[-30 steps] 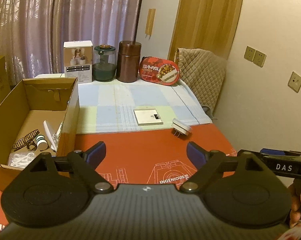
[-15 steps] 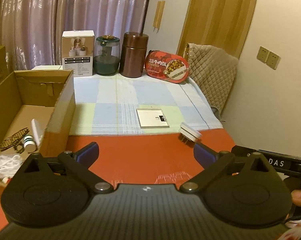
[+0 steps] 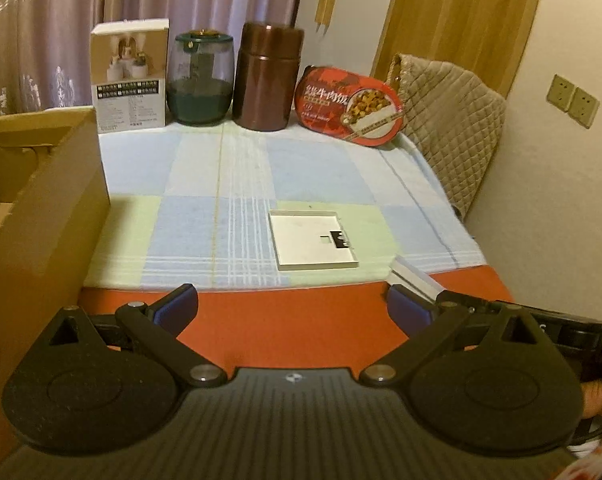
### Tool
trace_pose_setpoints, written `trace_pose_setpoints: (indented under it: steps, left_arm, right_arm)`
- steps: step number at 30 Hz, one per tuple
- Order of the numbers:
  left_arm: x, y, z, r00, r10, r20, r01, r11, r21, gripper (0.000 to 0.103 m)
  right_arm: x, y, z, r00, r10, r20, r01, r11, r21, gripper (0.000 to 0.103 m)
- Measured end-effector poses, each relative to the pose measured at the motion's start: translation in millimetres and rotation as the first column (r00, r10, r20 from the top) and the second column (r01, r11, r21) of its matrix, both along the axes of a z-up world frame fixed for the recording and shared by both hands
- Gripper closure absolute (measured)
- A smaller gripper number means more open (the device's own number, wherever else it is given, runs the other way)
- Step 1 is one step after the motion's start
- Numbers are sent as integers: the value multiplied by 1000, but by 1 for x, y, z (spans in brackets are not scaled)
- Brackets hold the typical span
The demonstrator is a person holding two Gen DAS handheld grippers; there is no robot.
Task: Organize rigid objects
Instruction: 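Grasp the white square frame with the left gripper while the right gripper grasps the white lidded container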
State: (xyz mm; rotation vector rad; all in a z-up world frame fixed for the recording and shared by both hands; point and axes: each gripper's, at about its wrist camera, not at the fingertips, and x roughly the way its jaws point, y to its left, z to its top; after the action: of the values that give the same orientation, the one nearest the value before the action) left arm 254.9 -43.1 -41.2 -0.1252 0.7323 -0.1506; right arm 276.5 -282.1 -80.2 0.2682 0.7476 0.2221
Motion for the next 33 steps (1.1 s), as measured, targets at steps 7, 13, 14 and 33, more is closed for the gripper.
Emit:
trace_pose_setpoints:
  steps: [7, 13, 14, 33]
  left_arm:
    - [29, 2, -19, 1000, 19, -3, -19, 1000, -15, 4]
    - [44, 2, -30, 1000, 14, -17, -15, 1000, -19, 4]
    - [46, 3, -32, 1000, 16, -19, -16, 1000, -20, 4]
    - [84, -17, -62, 1000, 8, -28, -9, 999, -33, 4]
  right_arm:
    - [35, 5, -25, 1000, 14, -12, -14, 999, 36, 12]
    - [48, 11, -39, 999, 33, -27, -32, 998, 59, 12]
    - [49, 11, -40, 999, 31, -20, -30, 998, 63, 12]
    - [52, 7, 3, 996, -12, 90, 23, 991, -129, 28]
